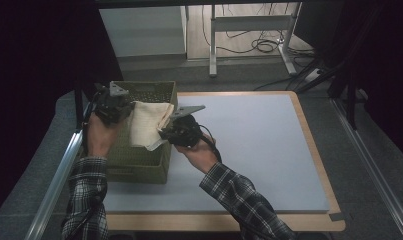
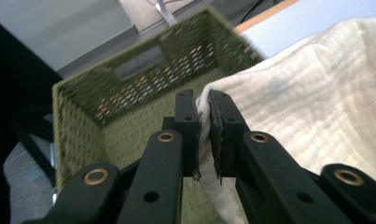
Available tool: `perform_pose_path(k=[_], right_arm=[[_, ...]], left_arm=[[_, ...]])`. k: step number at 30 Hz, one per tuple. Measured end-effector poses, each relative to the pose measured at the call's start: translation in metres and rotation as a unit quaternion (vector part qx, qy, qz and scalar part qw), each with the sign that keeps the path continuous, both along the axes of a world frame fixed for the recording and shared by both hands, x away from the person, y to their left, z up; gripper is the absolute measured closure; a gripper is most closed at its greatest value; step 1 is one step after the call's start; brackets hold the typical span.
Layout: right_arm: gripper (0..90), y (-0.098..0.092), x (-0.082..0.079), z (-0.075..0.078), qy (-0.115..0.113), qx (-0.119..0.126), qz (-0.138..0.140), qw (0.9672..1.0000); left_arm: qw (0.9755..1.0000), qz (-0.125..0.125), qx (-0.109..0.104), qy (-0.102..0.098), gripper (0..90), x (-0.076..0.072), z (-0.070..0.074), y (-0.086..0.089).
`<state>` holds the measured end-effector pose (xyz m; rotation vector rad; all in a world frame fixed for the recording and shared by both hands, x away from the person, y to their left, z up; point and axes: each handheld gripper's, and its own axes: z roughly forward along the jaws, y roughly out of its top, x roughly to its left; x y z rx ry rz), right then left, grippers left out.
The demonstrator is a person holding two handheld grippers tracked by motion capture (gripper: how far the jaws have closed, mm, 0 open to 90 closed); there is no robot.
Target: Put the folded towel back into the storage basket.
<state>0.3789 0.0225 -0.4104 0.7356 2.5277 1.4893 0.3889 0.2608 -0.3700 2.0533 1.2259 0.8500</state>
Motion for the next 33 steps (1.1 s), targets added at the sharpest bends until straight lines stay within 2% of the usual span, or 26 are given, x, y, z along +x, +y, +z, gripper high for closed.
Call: perform_pose_path(k=[5,13,24,26,33], right_arm=[[82.3,0.022,0.002,-0.012,0.01,-0.014,0.007,0.9998],[82.2,0.051,0.006,-0.025,0.018,-0.035,0.013,0.9991],[82.1,0.082,0.01,-0.033,0.02,-0.074,0.019,0.9969],[82.0,0.086,0.011,-0.033,0.015,-0.085,0.017,0.9961],[81.7,0.097,0.012,-0.034,0.009,-0.117,0.023,0.9928]], left_arm=[[0.9998,0.014,0.001,0.013,82.6,0.0,-0.013,0.02],[0.9991,0.027,0.005,0.033,82.6,0.007,-0.032,0.039],[0.9978,0.036,0.015,0.054,82.4,0.016,-0.048,0.052],[0.9974,0.038,0.015,0.059,82.3,0.018,-0.051,0.055],[0.9959,0.032,0.033,0.078,82.2,0.031,-0.06,0.051]])
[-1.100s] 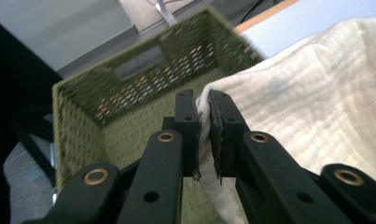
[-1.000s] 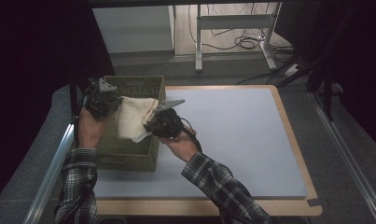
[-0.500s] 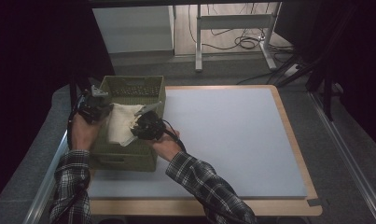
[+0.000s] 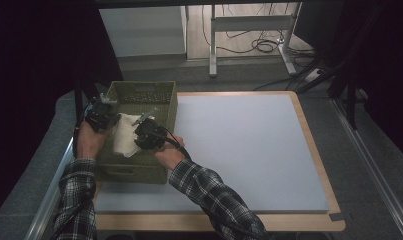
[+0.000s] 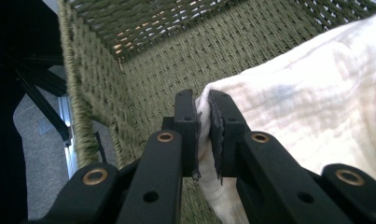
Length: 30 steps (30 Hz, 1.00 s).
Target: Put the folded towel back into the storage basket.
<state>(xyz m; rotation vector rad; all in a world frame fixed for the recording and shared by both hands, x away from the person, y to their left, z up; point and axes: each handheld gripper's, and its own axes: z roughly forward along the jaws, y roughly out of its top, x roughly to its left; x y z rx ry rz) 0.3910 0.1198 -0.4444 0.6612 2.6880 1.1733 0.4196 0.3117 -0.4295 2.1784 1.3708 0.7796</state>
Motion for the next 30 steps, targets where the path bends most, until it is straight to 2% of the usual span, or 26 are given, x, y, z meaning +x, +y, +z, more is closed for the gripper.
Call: perform_pose_path(k=[2,10,14,17,25,30], right_arm=[[81.7,0.003,0.001,-0.002,0.001,-0.016,-0.001,0.9999],[79.7,0.007,0.006,-0.001,0.017,-0.036,-0.01,0.9991],[74.7,0.008,0.007,-0.001,0.02,-0.037,-0.014,0.999],[70.6,0.006,0.008,0.0,0.011,-0.032,-0.014,0.9993],[69.5,-0.003,0.01,0.005,0.002,-0.013,-0.018,0.9998],[64.6,-0.01,0.01,0.01,-0.005,-0.002,-0.015,0.9999]], left_arm=[[0.9999,-0.001,0.01,0.007,82.2,0.003,-0.002,-0.002],[0.9985,0.002,0.032,0.044,81.8,0.014,-0.016,-0.006],[0.9975,0.007,0.034,0.062,80.0,0.02,-0.022,-0.006],[0.9964,0.012,0.034,0.076,73.6,0.025,-0.026,-0.007],[0.9968,0.016,0.031,0.072,64.9,0.026,-0.026,-0.008],[0.9982,0.023,0.013,0.054,56.1,0.021,-0.019,-0.006]])
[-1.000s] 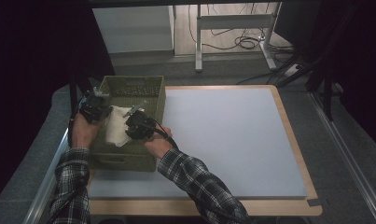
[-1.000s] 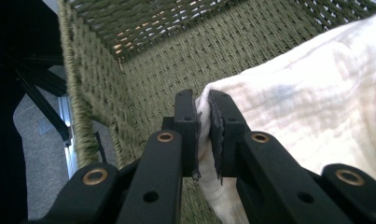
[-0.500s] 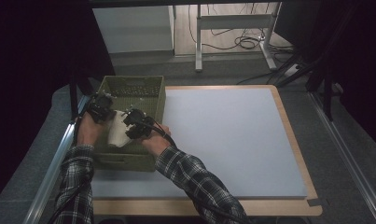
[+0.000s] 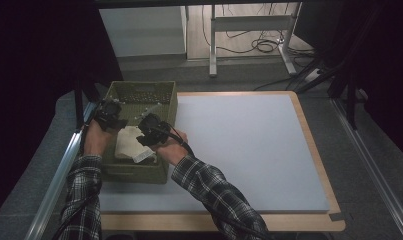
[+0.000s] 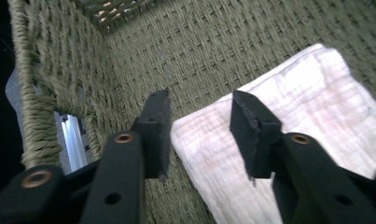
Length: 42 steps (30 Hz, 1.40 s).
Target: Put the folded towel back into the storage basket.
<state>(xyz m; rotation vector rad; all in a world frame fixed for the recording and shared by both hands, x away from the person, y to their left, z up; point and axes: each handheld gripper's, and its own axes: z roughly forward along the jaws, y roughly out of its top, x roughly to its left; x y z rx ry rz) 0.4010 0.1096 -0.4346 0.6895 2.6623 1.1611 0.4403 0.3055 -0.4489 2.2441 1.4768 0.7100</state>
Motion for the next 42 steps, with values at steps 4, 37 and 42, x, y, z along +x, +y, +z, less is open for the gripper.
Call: perform_pose_path(k=[4,37,42], right_arm=[[57.1,-0.007,0.0,0.002,-0.017,0.008,0.002,0.9998],[16.5,-0.091,-0.012,0.007,-0.039,0.067,0.009,0.997],[14.5,-0.106,-0.016,0.008,-0.04,0.072,0.009,0.9966]], left_arm=[[0.9997,0.006,-0.022,-0.011,48.6,-0.005,0.004,0.001],[0.9842,-0.021,-0.161,-0.071,2.6,-0.059,0.023,-0.015],[0.979,-0.04,-0.182,-0.083,1.9,-0.071,0.026,-0.028]])
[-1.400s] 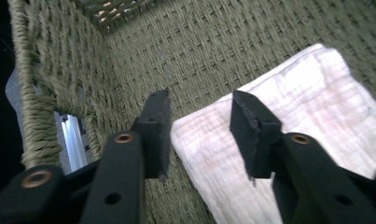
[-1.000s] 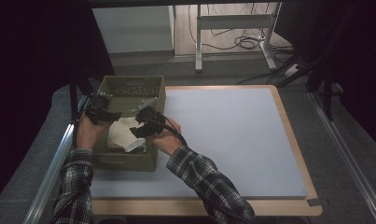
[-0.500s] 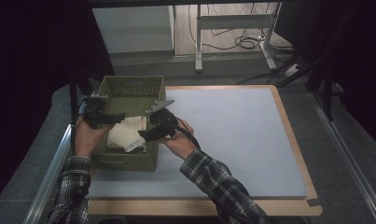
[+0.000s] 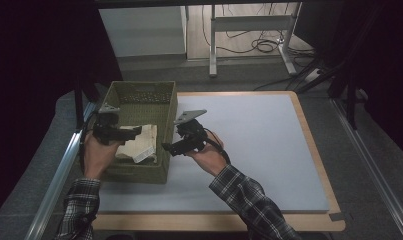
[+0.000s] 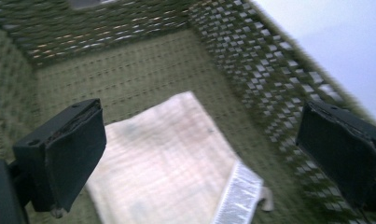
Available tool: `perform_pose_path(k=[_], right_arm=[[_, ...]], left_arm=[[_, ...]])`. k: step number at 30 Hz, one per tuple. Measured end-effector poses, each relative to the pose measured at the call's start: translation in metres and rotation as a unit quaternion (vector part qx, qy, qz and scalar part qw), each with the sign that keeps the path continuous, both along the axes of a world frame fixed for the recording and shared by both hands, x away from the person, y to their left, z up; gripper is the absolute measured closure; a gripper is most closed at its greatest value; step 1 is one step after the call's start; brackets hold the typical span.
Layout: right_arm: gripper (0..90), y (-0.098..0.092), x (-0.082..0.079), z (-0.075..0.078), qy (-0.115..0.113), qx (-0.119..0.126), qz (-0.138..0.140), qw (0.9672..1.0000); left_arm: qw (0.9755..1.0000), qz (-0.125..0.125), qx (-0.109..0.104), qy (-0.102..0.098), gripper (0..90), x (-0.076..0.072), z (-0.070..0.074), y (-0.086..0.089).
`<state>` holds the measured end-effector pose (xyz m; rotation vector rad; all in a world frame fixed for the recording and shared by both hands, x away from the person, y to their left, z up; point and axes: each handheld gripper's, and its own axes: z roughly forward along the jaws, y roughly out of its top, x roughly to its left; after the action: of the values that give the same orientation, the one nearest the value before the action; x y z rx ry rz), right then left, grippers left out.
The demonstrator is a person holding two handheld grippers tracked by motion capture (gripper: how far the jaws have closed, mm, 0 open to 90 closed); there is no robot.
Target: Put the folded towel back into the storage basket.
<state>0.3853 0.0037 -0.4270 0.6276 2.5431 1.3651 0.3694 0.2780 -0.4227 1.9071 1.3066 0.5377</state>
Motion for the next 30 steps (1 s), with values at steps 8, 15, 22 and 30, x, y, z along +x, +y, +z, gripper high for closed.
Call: perform_pose_path(k=[8,15,22,30], right_arm=[[12.8,-0.025,-0.007,-0.003,-0.001,-0.002,0.005,1.0],[12.3,-0.044,-0.01,-0.006,0.0,-0.001,-0.002,1.0],[11.8,-0.073,-0.015,-0.009,0.003,0.002,-0.015,0.9999],[11.7,-0.107,-0.02,-0.016,0.004,0.007,-0.035,0.9993]], left_arm=[[0.9997,-0.018,-0.008,-0.016,1.4,-0.015,0.002,-0.016],[0.9991,-0.03,-0.012,-0.027,1.1,-0.025,0.001,-0.029],[0.998,-0.045,-0.022,-0.039,1.1,-0.039,-0.002,-0.046],[0.9963,-0.066,-0.027,-0.047,1.0,-0.05,-0.006,-0.067]])
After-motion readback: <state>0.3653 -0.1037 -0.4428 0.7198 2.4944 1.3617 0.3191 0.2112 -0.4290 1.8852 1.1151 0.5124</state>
